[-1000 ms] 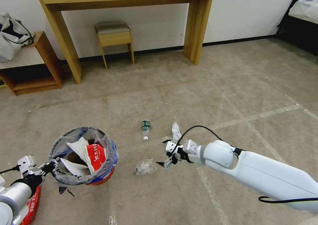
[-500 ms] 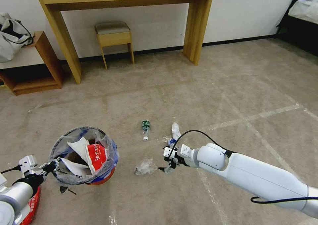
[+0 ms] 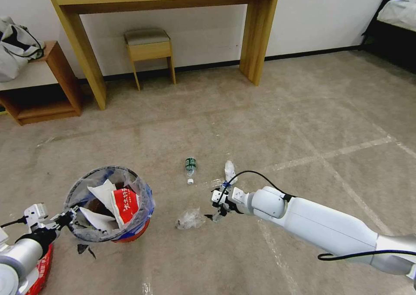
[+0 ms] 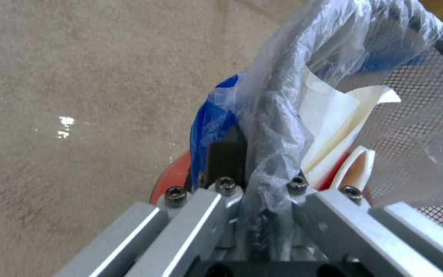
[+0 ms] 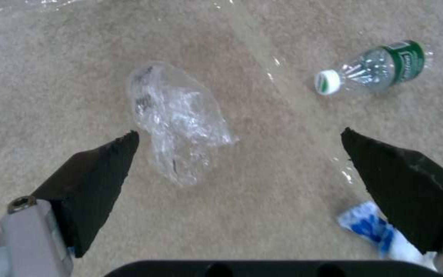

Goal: Pick up the trash bin and place the garbage on the floor into it.

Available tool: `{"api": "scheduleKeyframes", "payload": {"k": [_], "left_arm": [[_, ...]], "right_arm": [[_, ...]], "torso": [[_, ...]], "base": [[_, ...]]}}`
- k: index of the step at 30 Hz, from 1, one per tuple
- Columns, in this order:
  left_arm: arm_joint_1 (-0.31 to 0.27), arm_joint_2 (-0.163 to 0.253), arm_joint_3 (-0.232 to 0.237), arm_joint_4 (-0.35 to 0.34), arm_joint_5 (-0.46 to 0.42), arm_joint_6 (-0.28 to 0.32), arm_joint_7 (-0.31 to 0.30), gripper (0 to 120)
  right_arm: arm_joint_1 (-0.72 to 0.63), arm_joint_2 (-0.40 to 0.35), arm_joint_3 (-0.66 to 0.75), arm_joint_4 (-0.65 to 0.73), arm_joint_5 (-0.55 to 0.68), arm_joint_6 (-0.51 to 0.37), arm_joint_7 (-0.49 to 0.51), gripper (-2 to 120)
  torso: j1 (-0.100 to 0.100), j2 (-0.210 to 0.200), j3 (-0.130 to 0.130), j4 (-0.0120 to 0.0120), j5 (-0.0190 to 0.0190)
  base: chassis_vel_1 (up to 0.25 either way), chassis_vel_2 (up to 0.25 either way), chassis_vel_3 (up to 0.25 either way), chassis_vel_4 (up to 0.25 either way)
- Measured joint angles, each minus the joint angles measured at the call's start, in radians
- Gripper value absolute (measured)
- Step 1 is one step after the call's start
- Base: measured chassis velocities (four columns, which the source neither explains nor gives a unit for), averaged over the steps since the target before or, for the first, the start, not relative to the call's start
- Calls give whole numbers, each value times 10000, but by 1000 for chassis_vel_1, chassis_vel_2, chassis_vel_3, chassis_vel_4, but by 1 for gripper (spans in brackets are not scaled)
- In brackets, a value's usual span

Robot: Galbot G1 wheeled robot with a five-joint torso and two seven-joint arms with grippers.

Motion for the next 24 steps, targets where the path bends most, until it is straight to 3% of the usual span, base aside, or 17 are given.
{"api": "scheduleKeyframes", "payload": {"k": [24], "left_arm": [[133,84,-15,-98,-31,0,-32,1]], "right_arm": [[-622,1019,-459,-1443,230,785,472,92]], "torso": [[0,0,0,0,1]], "base": [[0,0,0,0]]}}
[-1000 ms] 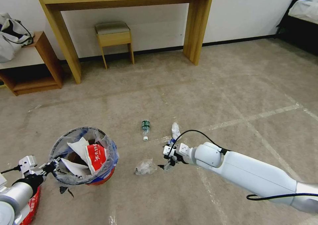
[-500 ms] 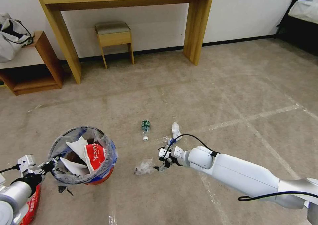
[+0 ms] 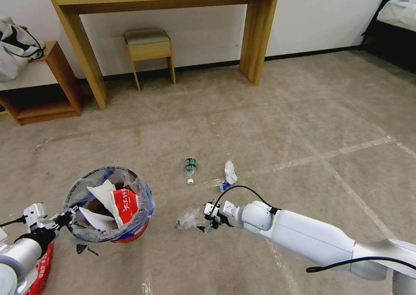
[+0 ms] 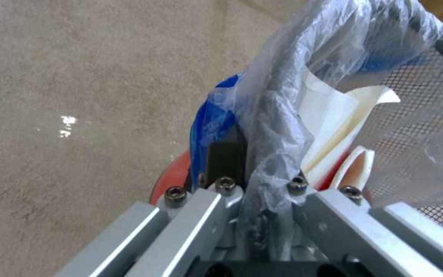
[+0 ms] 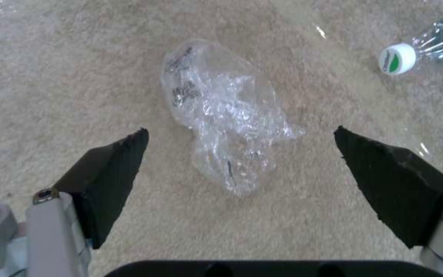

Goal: Pick up the trash bin and place the garbage on the floor into it.

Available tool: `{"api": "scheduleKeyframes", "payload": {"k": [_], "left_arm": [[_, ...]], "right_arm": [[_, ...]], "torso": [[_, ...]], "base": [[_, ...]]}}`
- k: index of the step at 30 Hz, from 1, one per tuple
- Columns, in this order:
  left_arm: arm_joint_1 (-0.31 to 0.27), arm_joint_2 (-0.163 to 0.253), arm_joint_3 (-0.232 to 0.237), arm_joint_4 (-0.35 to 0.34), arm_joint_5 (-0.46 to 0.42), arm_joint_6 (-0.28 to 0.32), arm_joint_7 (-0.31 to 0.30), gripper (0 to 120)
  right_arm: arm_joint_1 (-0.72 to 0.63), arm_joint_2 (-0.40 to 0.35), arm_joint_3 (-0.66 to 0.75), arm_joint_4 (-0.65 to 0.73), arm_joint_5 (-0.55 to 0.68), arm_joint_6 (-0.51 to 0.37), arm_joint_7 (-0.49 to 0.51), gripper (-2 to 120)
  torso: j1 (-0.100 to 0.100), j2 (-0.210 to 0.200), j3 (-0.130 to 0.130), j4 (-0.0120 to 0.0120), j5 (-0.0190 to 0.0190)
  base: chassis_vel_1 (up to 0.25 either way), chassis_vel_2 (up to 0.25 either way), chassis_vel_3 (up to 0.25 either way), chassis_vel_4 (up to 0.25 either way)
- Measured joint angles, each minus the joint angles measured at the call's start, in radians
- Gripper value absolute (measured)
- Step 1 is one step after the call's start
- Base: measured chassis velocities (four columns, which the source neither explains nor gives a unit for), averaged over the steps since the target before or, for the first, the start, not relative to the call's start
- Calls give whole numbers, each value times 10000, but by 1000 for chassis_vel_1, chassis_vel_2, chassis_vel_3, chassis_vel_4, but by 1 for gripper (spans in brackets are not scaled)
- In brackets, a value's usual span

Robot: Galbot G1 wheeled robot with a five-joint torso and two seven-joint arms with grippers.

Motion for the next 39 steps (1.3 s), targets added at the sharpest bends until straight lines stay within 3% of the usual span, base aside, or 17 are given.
{"api": "scheduleKeyframes", "payload": {"k": [30,39], "left_arm": [[180,1,-131,-196,-64,0,-8,1],[138,11,-109,-179,-77,0,-14,1]], "right_arm": [[-261,1878,-71,-2200,-425,1011,-105,92],[-452,2012,-68,-2541,-520,1133,-105,90]], "torso": [[0,0,0,0,-1],[0,0,0,0,0]], "base": [[0,0,0,0],[0,0,0,0]]}}
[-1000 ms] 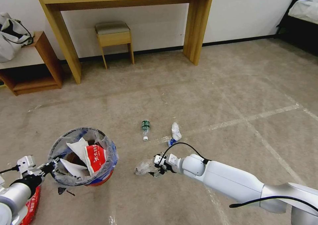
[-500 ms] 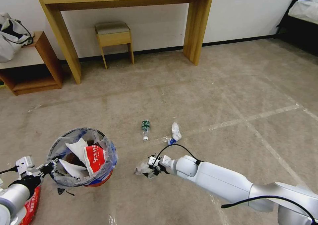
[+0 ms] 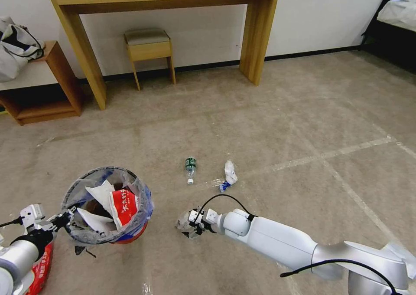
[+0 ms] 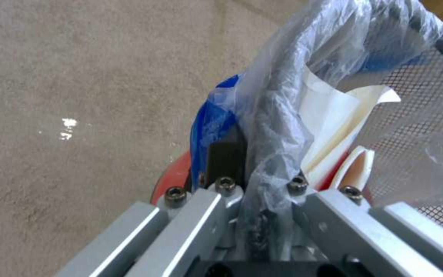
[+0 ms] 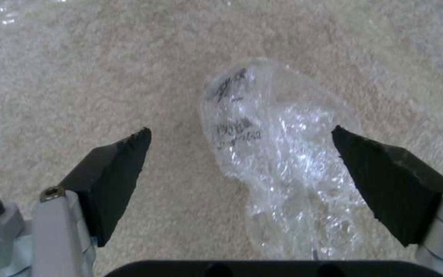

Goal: Pick up the trash bin and place the garbage on the floor into it.

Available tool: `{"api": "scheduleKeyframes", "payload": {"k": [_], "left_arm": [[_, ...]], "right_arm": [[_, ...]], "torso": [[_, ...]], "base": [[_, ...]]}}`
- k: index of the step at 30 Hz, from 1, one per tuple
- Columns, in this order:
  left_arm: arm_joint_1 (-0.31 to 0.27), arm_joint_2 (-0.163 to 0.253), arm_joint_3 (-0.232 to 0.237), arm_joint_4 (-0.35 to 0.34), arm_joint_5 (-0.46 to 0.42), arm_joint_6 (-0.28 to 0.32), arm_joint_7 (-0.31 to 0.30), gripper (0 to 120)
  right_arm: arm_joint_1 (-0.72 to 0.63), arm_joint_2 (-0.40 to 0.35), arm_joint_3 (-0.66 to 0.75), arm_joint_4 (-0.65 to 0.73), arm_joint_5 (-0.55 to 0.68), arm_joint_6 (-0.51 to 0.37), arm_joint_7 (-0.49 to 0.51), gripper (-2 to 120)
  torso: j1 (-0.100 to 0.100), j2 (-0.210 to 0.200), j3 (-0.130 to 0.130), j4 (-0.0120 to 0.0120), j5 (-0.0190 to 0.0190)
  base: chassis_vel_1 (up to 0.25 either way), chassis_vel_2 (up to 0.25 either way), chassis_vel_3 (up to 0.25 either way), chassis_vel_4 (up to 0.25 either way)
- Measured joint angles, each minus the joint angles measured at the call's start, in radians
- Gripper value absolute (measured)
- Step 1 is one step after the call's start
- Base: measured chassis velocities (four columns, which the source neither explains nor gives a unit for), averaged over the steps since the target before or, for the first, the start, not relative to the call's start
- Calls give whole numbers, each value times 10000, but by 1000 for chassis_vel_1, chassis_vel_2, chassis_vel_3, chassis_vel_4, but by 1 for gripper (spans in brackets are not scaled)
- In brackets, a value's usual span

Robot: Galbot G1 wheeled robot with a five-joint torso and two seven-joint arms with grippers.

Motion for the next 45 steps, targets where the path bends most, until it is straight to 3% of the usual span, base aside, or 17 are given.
{"api": "scheduleKeyframes", "payload": {"k": [19,45], "left_arm": [[-35,-7,65,36,0,0,-11,1],[-6,-69,62,59,31,0,4,1]], "right_arm": [[-191,-181,158,-246,-37,82,24,67],[16,314,459,-1337,-392,409,38,68]], "torso": [[0,0,0,0,0],[0,0,0,0,1]], "base": [[0,0,0,0],[0,0,0,0]]}}
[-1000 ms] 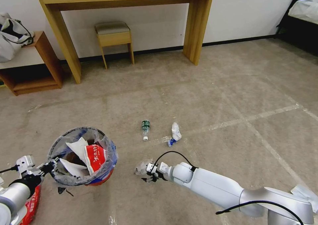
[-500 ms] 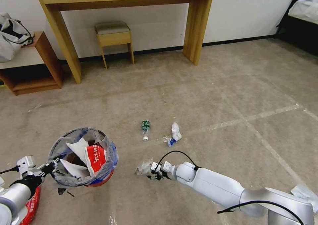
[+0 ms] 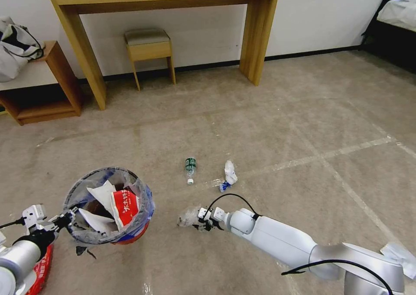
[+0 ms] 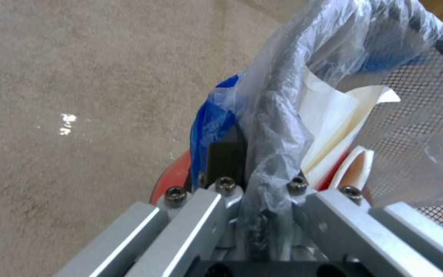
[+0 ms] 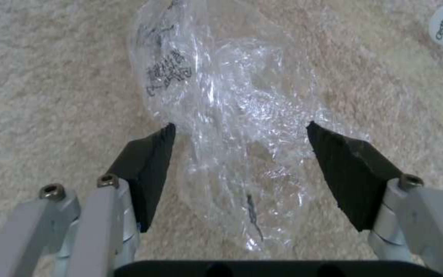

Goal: Pick up the trash bin and place the garbage on the floor into it.

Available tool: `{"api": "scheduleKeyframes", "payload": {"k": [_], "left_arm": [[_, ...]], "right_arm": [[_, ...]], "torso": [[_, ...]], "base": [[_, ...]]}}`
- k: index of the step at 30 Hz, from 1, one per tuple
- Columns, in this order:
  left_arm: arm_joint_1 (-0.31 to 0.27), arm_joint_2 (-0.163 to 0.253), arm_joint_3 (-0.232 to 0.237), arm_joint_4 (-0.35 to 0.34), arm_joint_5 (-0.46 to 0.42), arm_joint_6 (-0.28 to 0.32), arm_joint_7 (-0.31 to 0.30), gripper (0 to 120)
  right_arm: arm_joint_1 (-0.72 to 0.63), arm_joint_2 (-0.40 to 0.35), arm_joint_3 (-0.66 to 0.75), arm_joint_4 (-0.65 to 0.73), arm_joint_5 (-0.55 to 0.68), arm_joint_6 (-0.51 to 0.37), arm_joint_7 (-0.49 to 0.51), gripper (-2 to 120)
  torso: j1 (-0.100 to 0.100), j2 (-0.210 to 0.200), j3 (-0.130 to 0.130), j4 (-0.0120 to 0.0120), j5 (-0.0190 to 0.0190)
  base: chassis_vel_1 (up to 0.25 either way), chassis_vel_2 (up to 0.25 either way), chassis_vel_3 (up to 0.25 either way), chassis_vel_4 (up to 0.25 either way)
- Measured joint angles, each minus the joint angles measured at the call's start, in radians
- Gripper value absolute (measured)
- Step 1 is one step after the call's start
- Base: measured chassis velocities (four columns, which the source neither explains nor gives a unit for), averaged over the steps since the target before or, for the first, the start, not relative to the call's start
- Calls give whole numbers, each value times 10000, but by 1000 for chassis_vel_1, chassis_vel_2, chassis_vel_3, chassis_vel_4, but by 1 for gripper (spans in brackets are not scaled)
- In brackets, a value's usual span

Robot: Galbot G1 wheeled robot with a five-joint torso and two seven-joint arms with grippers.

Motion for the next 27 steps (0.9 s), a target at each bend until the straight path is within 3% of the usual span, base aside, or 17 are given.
{"api": "scheduleKeyframes", "payload": {"k": [6,23,27], "left_arm": [[-17,-10,-5,67,14,0,14,1],[-41,-25,-4,84,27,0,25,1],[-50,-26,1,87,29,0,23,1]], "right_arm": [[53,143,-15,-133,1,97,-3,63],[-41,236,-59,-327,-59,270,-53,0],[-72,193,-61,-318,-56,297,-58,0]], "torso": [[0,0,0,0,0],[0,0,0,0,0],[0,0,0,0,0]], "base": [[0,0,0,0],[0,0,0,0],[0,0,0,0]]}}
